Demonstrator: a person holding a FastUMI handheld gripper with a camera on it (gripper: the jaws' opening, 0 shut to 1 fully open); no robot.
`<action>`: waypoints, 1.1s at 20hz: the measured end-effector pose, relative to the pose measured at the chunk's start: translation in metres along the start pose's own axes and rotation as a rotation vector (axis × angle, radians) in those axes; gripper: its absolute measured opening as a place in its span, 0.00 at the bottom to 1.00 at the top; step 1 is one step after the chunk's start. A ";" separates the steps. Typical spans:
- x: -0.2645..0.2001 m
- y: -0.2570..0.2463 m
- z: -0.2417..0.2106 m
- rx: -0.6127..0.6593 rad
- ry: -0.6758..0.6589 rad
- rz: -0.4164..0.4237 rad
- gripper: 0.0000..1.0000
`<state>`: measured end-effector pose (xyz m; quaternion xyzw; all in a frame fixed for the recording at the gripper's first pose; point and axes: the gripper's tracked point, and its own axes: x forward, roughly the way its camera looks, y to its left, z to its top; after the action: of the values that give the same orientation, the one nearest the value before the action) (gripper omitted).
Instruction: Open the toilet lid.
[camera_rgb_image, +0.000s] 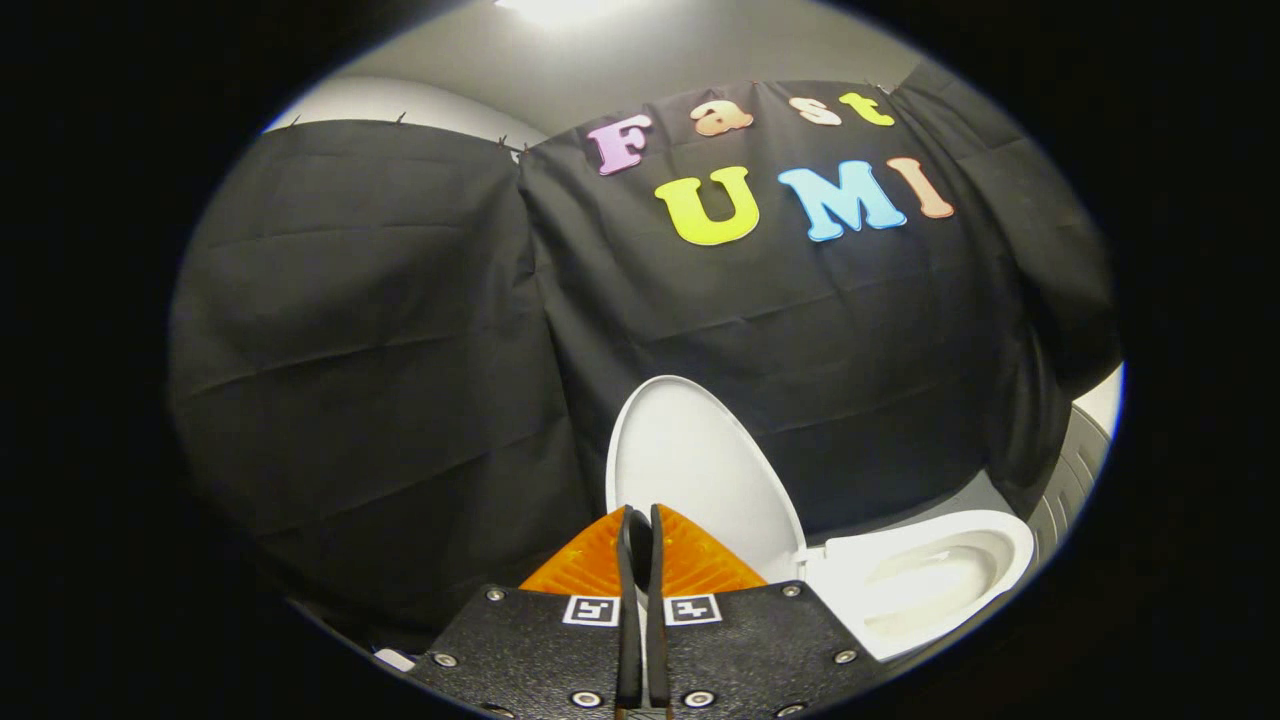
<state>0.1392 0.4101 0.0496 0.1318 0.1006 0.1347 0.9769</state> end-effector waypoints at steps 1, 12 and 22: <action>0.002 0.004 -0.001 -0.013 -0.001 0.003 0.02; 0.008 0.022 -0.011 -0.094 -0.006 0.077 0.29; -0.006 0.007 0.000 -0.163 -0.062 0.135 0.96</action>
<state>0.1321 0.4153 0.0527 0.0626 0.0501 0.2039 0.9757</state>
